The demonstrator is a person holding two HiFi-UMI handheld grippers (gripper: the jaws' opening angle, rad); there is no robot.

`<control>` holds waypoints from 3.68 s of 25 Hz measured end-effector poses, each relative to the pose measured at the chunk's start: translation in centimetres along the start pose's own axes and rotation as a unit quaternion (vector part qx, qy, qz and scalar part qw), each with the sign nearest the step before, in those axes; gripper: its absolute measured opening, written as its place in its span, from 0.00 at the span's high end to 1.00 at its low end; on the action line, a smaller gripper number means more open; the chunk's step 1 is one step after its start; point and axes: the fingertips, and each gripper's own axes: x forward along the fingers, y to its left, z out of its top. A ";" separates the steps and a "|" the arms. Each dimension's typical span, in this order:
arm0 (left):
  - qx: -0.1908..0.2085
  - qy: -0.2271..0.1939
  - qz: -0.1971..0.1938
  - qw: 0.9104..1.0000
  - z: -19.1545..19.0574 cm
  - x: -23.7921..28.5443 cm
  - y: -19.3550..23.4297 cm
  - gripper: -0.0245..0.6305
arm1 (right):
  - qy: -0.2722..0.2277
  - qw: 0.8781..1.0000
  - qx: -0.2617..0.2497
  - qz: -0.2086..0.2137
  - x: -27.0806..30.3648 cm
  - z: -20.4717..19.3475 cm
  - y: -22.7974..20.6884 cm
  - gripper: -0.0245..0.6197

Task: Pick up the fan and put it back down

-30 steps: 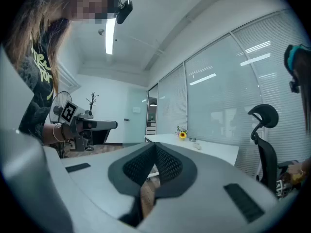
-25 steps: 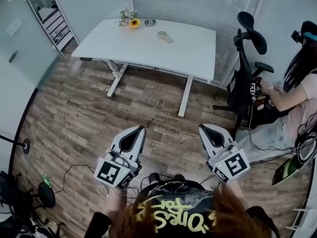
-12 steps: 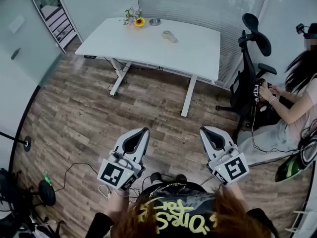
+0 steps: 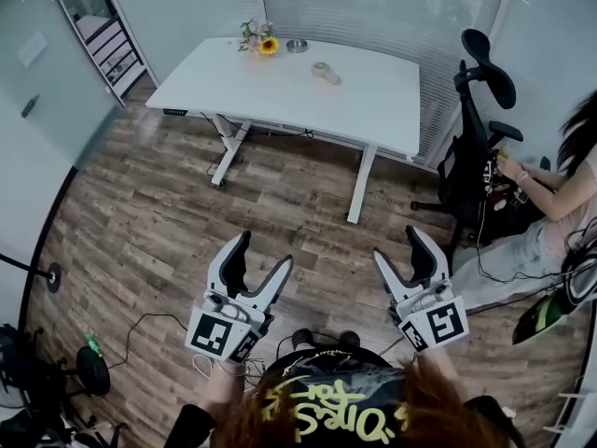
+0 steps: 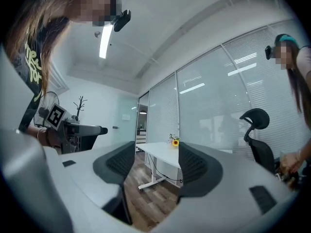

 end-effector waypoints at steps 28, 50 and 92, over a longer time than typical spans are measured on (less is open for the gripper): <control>-0.013 0.035 -0.026 0.999 -3.7 5.5 8.6 0.49 | 0.022 1.000 0.001 -0.015 9.1 -3.3 -0.8 0.55; 0.002 0.004 0.015 1.000 -2.9 27.7 15.3 0.49 | 0.013 0.998 -0.015 0.067 26.7 -4.2 -17.3 0.55; -0.001 0.013 -0.006 1.000 -5.7 39.6 25.7 0.50 | 0.034 0.995 -0.016 0.089 41.0 -9.0 -23.8 0.55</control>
